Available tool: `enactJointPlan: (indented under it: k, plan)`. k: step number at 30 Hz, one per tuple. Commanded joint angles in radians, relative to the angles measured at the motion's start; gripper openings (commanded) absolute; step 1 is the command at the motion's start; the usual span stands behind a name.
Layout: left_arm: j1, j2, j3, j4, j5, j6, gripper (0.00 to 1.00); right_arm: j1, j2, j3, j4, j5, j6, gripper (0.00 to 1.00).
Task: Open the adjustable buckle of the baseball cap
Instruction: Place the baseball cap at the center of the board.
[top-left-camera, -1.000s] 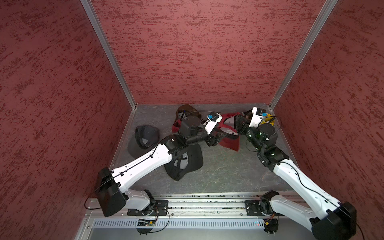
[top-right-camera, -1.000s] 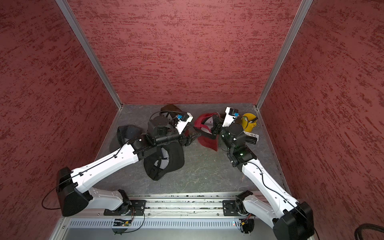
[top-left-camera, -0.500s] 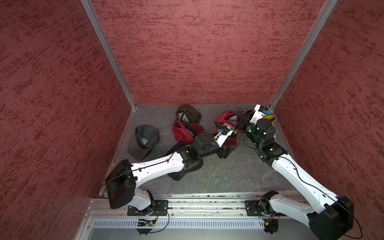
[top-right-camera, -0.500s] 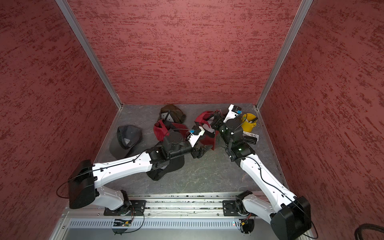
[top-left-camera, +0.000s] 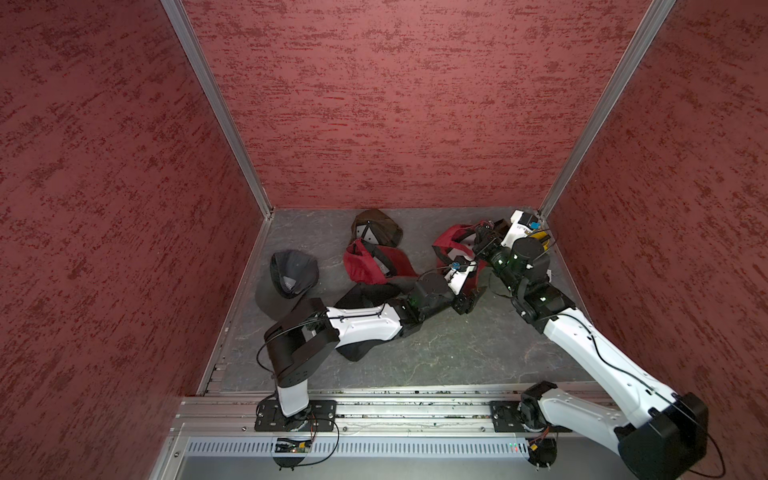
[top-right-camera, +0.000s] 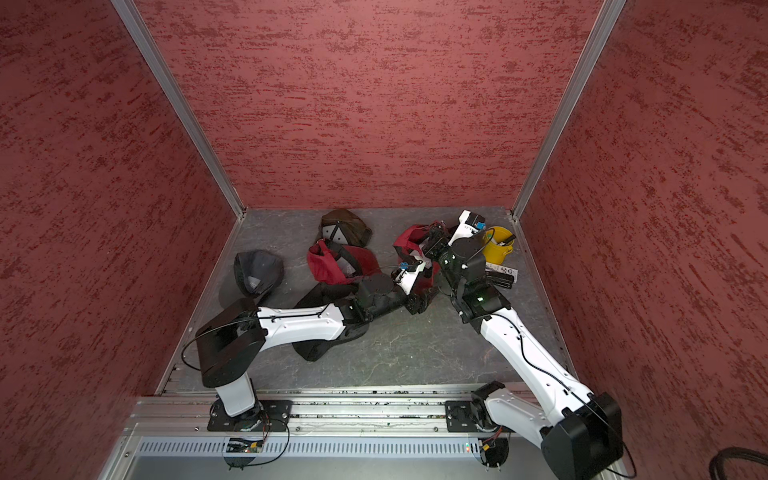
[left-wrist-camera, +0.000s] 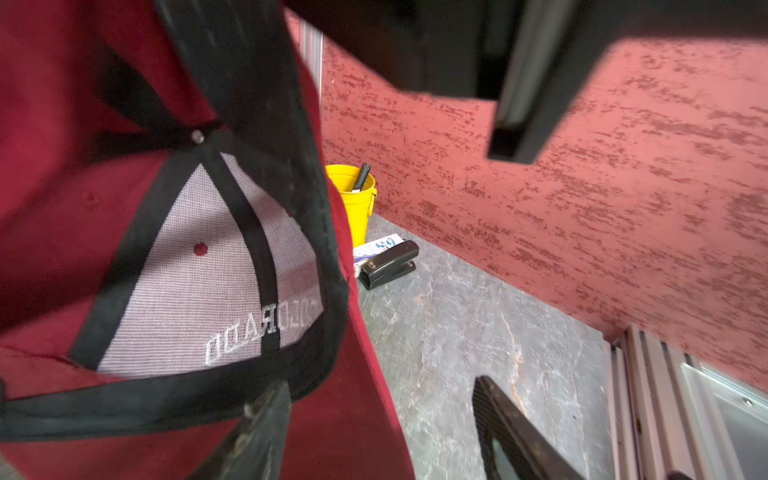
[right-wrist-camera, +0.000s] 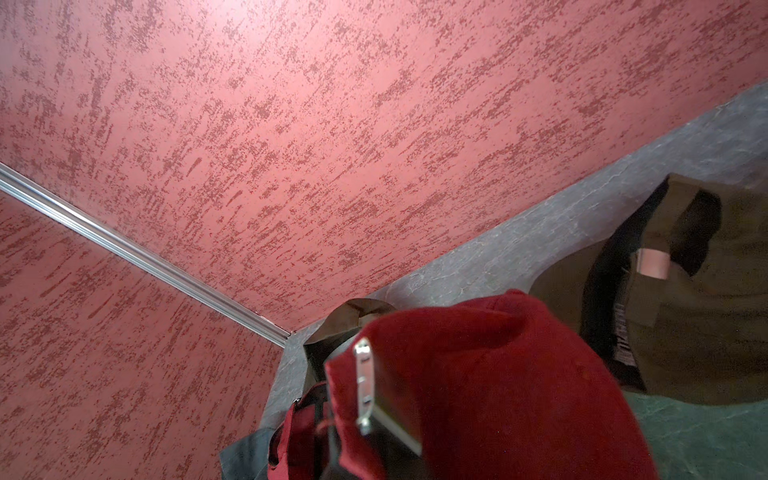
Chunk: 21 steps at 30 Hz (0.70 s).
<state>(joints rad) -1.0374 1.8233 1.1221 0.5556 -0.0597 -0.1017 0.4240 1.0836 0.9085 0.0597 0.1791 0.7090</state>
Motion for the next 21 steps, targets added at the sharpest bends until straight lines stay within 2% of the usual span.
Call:
enactJointPlan:
  k: [1,4,10,17,19,21]
  plan:
    - [-0.001,0.03,0.053,0.037,-0.073,-0.035,0.71,0.006,-0.026,0.033,0.017,0.028,0.01,0.0]
    - [0.006,0.051,0.066,0.046,-0.061,-0.041,0.65,0.006,-0.024,0.033,0.021,0.023,0.007,0.0]
    - [0.017,0.045,0.081,-0.002,-0.039,-0.059,0.39,0.006,-0.02,0.021,0.055,0.011,0.004,0.0]
    - [0.04,-0.016,0.027,-0.011,0.004,-0.077,0.05,0.007,-0.001,0.016,0.083,-0.004,-0.003,0.0]
    - [0.046,-0.031,0.02,-0.015,0.018,-0.082,0.0,0.006,-0.001,0.009,0.089,-0.011,-0.008,0.0]
    - [0.05,-0.047,0.014,-0.028,0.035,-0.087,0.0,0.007,-0.003,0.001,0.101,-0.02,-0.022,0.0]
